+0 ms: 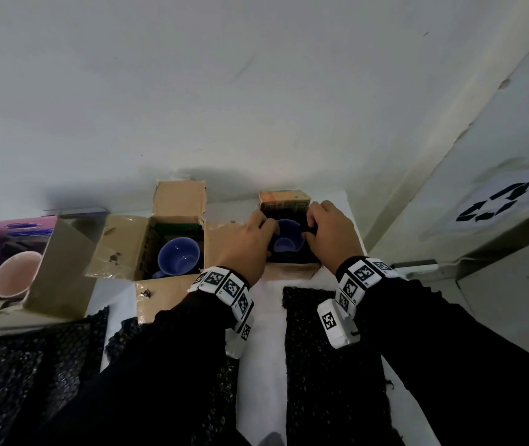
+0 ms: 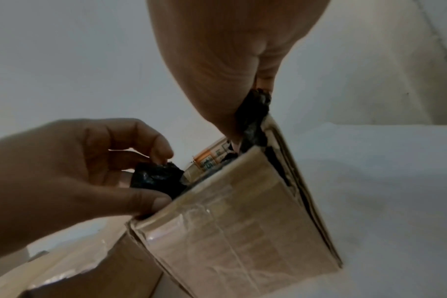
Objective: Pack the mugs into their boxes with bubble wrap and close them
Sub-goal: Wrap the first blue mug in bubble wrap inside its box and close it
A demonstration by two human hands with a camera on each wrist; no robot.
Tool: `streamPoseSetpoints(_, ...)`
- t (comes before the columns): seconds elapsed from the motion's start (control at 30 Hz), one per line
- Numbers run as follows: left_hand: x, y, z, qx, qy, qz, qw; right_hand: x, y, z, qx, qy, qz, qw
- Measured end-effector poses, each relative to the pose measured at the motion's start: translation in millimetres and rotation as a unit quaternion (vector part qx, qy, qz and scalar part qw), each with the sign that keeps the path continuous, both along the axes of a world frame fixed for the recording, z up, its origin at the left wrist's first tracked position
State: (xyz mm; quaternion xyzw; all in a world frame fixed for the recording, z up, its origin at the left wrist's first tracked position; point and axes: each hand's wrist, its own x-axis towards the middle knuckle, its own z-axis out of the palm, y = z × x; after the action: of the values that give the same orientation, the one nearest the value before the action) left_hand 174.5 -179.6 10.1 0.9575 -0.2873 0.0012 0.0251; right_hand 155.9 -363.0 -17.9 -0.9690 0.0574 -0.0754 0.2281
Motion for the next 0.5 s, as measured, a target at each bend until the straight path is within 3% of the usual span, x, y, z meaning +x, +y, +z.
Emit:
streamPoseSetpoints(0.13, 0.1, 3.4, -7.0, 0.034, -0.039, -0.004, 0.999, -1.8, 0.0, -2.2, -0.172, -0.01, -0.002, 0.985)
streamPoseSetpoints(0.37, 1.2, 0.6, -16.9, 0.07, -0.04, 0.0, 0.997, -4.3, -0.7, -1.0, -0.284, 0.05, 0.041, 0.957)
streamPoseSetpoints(0.5, 3.2, -8.2, -12.4, 0.057, -0.051, 0.062, 0.995, 2.8, 8.0, 5.9, -0.266, 0.066, 0.021, 0.961)
